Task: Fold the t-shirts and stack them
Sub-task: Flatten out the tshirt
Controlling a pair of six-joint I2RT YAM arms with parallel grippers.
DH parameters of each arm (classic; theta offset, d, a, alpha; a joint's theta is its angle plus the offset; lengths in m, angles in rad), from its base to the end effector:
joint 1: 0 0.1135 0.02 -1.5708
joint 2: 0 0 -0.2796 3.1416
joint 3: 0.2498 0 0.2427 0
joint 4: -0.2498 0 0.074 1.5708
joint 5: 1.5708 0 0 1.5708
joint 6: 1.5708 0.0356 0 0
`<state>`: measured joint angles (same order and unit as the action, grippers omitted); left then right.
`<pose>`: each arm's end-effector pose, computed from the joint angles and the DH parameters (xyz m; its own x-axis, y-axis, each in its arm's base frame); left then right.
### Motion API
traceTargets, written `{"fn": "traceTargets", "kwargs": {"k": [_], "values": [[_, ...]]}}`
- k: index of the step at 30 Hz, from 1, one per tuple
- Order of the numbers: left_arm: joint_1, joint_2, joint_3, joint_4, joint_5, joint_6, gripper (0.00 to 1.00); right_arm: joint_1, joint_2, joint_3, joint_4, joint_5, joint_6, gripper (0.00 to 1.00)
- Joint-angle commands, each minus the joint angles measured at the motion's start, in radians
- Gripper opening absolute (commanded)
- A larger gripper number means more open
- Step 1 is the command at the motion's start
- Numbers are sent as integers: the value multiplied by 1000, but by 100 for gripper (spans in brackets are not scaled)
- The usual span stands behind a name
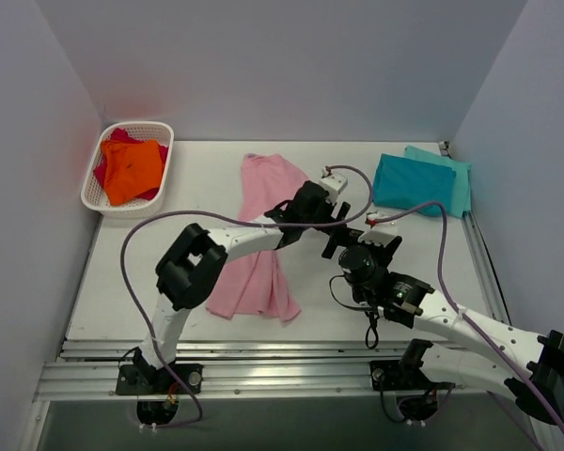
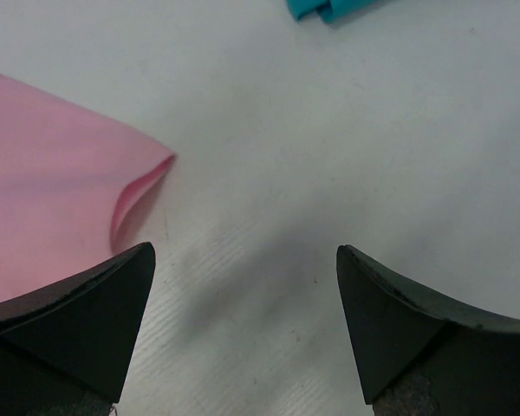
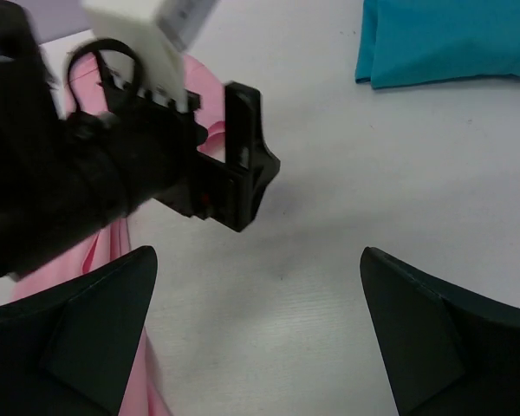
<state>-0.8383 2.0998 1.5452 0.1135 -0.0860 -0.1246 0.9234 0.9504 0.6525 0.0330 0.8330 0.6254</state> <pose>0.3310 -0.3635 0.2353 -0.3689 0.2250 -0.9018 0.6480 0.7578 -0.0760 0.1383 0.1392 0.3037 -0.1900 0.4017 -0.8959 0.0066 0.9130 0.4079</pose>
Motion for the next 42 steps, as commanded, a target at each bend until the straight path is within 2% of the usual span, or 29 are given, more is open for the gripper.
{"fn": "traceTargets", "kwargs": {"k": [1, 5, 7, 10, 16, 20, 28, 42], "values": [[-47, 121, 137, -101, -109, 68, 95, 3, -4, -4, -13, 66, 34, 100], [-59, 248, 306, -189, -236, 77, 95, 2, 11, -2, -12, 46, 34, 100], [-64, 255, 325, -193, -296, 88, 95, 3, 13, -4, -12, 38, 33, 100], [-79, 224, 290, -134, -362, 121, 94, 3, 21, -7, -2, 29, 31, 100], [-134, 158, 205, 7, -572, 360, 94, 2, 44, -4, 2, 21, 28, 100], [-137, 181, 207, 51, -623, 502, 95, 2, 57, -1, 5, 17, 27, 100], [-96, 259, 273, 17, -614, 520, 95, 0, 67, -2, 5, 20, 28, 100], [-45, 318, 332, -97, -508, 425, 95, 0, 91, 1, 8, 6, 28, 100]]}}
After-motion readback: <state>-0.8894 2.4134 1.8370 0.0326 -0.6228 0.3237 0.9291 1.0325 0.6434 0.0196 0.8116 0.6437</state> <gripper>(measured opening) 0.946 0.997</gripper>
